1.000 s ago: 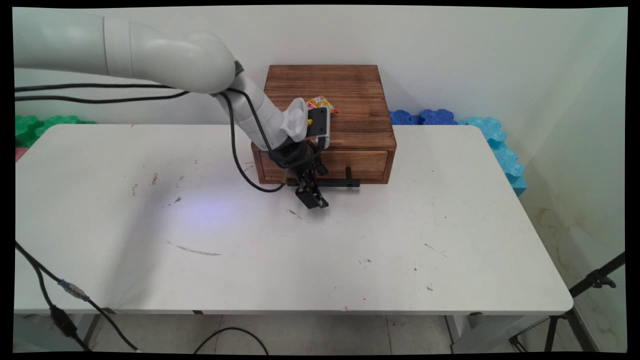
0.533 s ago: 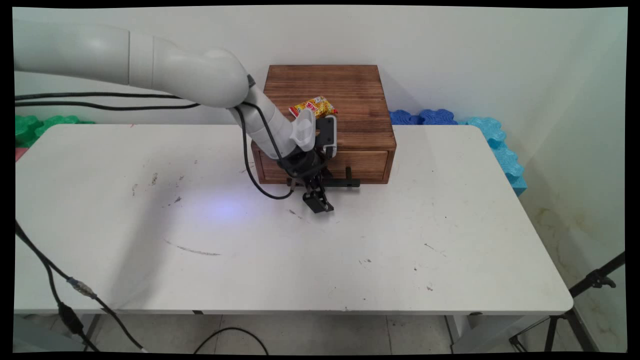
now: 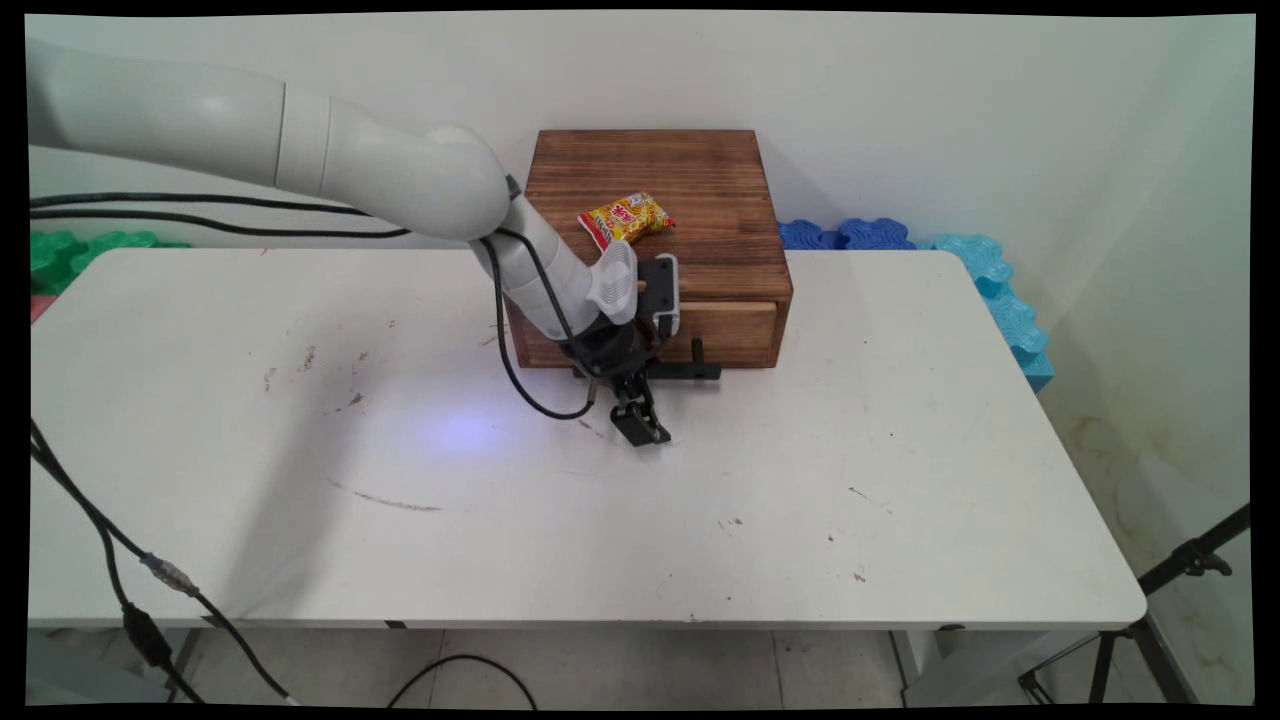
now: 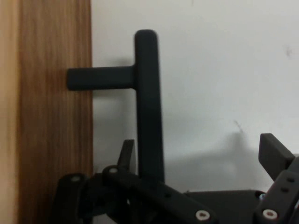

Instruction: Open the drawer

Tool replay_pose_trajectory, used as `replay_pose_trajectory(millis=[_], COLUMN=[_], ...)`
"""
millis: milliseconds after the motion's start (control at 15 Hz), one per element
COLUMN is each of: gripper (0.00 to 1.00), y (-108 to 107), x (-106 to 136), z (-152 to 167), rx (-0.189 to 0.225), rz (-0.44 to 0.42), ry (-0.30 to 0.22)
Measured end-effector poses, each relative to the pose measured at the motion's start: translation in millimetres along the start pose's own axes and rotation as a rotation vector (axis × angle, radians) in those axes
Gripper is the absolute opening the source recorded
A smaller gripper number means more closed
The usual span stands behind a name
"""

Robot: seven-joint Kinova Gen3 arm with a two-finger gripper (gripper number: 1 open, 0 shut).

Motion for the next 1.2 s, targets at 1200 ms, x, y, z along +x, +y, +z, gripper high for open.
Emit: replay_pose_trajectory(millis=[1200], gripper=[1.0], y=[74.0], x=[5.1], z=[-17.0], rx=[-0.068], rz=[-0.01], ry=[0.002])
